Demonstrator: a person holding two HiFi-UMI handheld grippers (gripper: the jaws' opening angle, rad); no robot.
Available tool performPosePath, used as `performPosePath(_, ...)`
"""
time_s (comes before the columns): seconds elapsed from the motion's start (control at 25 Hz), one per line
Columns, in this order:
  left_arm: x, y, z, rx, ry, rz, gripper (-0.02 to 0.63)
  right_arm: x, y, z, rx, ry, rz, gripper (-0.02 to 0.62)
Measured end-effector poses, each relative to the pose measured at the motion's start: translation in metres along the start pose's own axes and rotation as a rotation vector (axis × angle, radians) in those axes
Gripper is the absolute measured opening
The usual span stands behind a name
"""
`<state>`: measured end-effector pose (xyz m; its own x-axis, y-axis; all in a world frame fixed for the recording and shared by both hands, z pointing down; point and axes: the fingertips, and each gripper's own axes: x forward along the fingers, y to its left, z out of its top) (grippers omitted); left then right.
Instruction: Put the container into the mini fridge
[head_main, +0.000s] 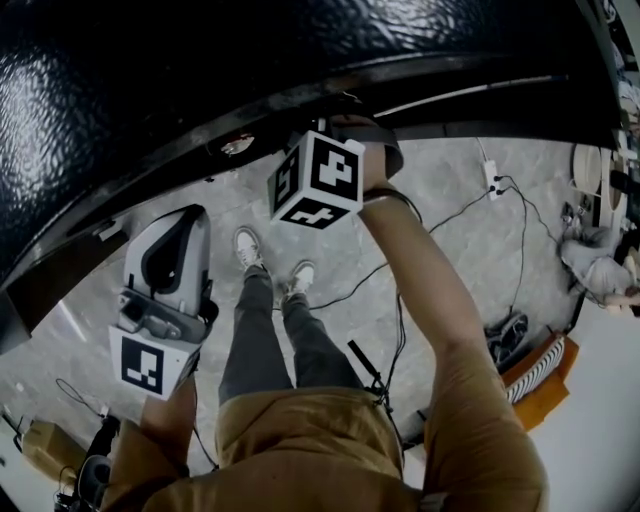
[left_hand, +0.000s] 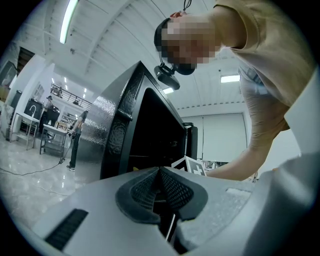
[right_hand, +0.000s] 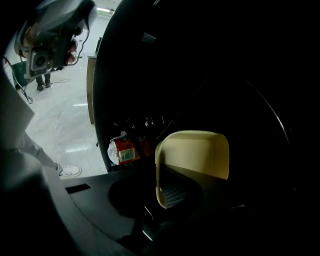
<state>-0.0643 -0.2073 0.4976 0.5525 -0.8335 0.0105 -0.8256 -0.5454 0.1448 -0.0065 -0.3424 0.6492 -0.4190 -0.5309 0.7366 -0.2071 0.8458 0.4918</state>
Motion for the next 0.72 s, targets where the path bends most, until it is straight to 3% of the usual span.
performPosePath(0.48, -0.003, -0.003, -0.007, -0.016, 0.011, -0.014, 0.002, 0.021, -0.017, -0.01, -0.005, 0.073, -0.044, 0.017)
performPosePath(0.72, 0.0, -0.004, -0.005, -0.019, 0.01, -0.031, 0.002, 0.031, -0.022, -0.009, 0.009, 0.103, -0.072, 0.069)
